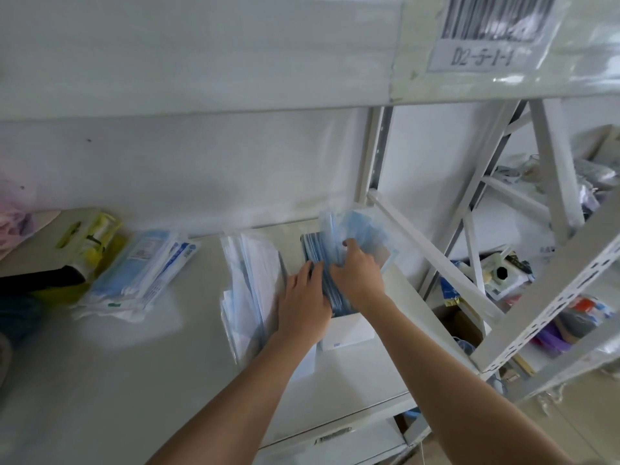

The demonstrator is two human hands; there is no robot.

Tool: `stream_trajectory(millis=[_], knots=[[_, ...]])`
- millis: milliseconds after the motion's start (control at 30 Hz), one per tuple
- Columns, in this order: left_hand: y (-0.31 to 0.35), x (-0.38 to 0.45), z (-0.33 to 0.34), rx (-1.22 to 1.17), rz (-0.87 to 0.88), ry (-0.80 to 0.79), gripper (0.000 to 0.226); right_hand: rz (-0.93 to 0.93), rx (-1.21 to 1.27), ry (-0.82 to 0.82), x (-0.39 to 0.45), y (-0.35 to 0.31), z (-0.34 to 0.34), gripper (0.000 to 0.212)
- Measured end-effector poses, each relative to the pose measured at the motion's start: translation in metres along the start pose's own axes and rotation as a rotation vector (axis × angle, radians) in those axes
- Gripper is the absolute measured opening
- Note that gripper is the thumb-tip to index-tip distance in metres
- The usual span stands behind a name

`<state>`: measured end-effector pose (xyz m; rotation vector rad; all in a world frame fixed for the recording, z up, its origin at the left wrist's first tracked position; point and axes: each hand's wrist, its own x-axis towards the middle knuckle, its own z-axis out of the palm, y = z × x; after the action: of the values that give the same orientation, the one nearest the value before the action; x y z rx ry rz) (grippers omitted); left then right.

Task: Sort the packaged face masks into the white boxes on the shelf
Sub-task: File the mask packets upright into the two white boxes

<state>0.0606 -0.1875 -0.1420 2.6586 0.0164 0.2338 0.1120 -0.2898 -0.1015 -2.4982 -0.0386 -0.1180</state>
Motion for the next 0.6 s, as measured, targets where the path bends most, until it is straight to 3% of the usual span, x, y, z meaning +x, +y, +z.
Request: stream_trajectory(millis=[67,367,467,600], knots=[[0.0,-0.001,0.0,-0.01,0.0,-0.001,0.061,0.064,-0.031,-0.029,0.0,-0.002,0.001,0.033],[0.001,-0.001,-0.002,-0.003,0.001,0.003,0.059,0.039,-0.204,0.039,0.018,-0.014,-0.025,0.024],[0.002,-0.001,-0.003,-0.015,0.008,-0.018,0.059,0.06,-0.375,-0.112,0.023,-0.016,-0.034,0.013],[0.003,-0.001,-0.003,-0.012,0.011,-0.005,0.058,0.022,-0.424,-0.271,0.02,-0.019,-0.015,0.021]])
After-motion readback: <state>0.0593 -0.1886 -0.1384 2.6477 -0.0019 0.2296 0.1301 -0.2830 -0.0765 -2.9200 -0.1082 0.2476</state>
